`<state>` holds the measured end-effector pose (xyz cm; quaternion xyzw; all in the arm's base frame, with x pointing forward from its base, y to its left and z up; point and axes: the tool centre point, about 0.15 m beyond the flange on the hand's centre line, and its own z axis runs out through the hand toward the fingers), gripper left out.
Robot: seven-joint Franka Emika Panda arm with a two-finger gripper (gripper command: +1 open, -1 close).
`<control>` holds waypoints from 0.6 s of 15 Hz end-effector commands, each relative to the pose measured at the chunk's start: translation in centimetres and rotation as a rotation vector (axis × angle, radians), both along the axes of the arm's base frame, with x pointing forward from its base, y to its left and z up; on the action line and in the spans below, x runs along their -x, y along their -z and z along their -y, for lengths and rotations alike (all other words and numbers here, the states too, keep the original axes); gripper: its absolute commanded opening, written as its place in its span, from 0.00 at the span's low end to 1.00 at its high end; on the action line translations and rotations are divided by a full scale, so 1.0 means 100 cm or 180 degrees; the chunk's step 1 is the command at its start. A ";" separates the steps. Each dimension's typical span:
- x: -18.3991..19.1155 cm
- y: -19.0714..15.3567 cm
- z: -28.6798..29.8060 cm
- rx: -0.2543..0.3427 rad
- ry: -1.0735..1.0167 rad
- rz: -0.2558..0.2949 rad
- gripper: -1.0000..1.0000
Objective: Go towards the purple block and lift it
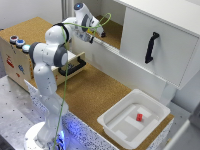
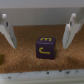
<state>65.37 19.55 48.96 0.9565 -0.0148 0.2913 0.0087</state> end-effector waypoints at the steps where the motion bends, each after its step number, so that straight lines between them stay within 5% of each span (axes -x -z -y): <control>1: -0.033 0.001 -0.015 0.0363 0.0348 -0.0362 1.00; 9: -0.034 0.020 0.006 0.0301 0.0525 -0.0409 1.00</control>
